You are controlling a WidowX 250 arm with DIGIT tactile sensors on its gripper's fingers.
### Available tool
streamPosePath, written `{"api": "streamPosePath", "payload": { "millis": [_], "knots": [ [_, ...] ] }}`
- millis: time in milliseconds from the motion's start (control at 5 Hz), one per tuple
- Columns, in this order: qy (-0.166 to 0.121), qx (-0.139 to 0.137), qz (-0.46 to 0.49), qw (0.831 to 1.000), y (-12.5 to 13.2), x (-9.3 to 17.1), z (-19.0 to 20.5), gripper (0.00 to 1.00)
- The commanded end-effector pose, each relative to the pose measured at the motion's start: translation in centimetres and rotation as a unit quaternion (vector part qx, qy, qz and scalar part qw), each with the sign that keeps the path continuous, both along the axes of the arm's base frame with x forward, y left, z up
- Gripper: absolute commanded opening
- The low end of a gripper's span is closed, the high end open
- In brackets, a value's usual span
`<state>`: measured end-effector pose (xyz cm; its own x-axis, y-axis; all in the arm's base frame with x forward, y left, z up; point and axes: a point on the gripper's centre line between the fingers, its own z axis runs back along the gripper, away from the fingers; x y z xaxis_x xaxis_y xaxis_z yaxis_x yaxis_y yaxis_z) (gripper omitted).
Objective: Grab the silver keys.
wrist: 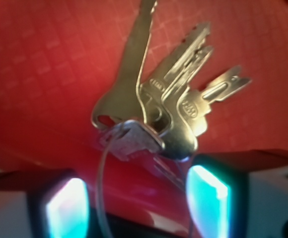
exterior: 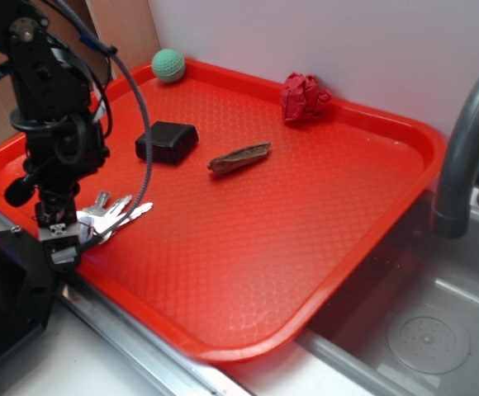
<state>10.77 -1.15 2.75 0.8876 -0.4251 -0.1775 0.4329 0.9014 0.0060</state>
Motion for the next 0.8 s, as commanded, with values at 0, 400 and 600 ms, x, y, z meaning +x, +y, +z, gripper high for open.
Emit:
{"api": "streamPosePath", "payload": {
  "millis": [0, 400, 600],
  "knots": [
    [-0.004, -0.010, 0.012, 1.000, 0.5, 0.0, 0.4, 0.00],
    [-0.026, -0.007, 0.050, 0.998, 2.0, 0.3, 2.7, 0.00],
    [-0.075, 0.005, 0.085, 0.994, 3.6, 1.9, 7.1, 0.00]
  ]
}}
